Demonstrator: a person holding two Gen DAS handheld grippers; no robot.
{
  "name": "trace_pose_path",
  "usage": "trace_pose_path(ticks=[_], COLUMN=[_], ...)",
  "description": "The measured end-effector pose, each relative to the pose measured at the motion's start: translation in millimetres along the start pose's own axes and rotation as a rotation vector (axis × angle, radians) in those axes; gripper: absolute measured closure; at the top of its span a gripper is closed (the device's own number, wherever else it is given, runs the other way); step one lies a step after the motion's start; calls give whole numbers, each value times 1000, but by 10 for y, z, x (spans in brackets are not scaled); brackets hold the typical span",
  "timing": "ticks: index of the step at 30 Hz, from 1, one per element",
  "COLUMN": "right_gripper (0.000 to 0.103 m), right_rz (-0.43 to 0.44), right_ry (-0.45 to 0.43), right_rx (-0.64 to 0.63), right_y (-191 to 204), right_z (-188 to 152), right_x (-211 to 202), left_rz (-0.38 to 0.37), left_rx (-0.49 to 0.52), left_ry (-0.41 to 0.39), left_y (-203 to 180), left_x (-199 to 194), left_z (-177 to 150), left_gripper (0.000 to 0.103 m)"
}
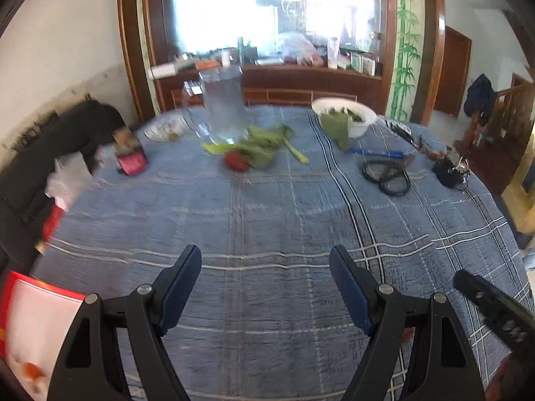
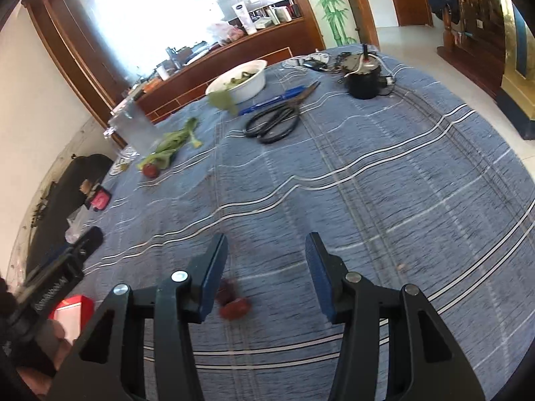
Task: Organize fruits
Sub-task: 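Move both open grippers from the tray back toward the remaining red dates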
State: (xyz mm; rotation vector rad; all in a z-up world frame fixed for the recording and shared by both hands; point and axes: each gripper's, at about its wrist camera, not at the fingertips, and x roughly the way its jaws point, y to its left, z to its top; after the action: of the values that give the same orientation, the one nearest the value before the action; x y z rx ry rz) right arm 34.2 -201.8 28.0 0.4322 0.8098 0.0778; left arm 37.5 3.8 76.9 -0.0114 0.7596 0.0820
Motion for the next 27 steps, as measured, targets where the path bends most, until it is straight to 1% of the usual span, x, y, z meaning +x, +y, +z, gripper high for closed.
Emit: trace_pose_path(ticks=[1, 2, 3, 4, 5, 6, 7, 8, 9, 10, 11, 12, 14, 15, 18, 20, 23, 26, 27], right_gripper=[53, 53, 53, 53, 53, 53, 53, 53, 53, 53, 53, 53, 53, 56, 61, 63, 67, 73, 76], right_rz=[-1, -3, 3, 12, 38, 56, 76, 79, 79, 83, 94, 102, 123, 132, 158, 153, 96, 37, 18], right_ry=[2, 10, 32, 54, 82, 92, 99, 104, 111, 128, 154, 173, 215, 232, 278, 294, 264, 239, 232], right_rx=[-5, -13, -21, -20, -17, -19, -27, -36, -43, -50, -52, -47, -41, -50, -73, -94, -164, -243, -268], right_y=[-9, -1, 14, 26, 45, 62, 83, 103, 114, 119, 119, 121, 131, 152, 210, 259, 380, 466, 486], right_z=[15, 20, 11, 5, -11, -23, -32, -45, -63, -82, -103, -114, -160, -183, -250, -295, -351, -401, -418], right_x=[13, 40, 83, 119, 150, 154, 155, 157, 161, 183, 224, 260, 345, 382, 470, 513, 509, 504, 503], left_rz=[3, 22, 60, 75, 75, 79, 70, 28, -36, -56, -65, -61, -22, -14, -42, -57, -59, -53, -54], left_rx=[4, 25, 69, 95, 112, 118, 114, 113, 102, 82, 57, 57, 60, 52, 37, 37, 29, 25, 25], left_ry=[5, 16, 36, 25, -8, -27, -23, -4, 38, 61, 82, 88, 72, 61, 49, 52, 68, 60, 56], left_y=[-7, -12, -25, -20, -2, 23, 38, 51, 72, 97, 128, 140, 168, 180, 209, 216, 199, 208, 206], left_x=[67, 144, 197, 187, 140, 116, 123, 154, 224, 260, 295, 314, 297, 283, 224, 218, 283, 274, 267], left_z=[-21, -46, -70, -89, -102, -113, -128, -138, -147, -152, -162, -171, -160, -154, -135, -135, -125, -119, -116], left_gripper=[24, 24, 24, 24, 24, 24, 24, 24, 24, 24, 24, 24, 24, 24, 24, 24, 24, 24, 24])
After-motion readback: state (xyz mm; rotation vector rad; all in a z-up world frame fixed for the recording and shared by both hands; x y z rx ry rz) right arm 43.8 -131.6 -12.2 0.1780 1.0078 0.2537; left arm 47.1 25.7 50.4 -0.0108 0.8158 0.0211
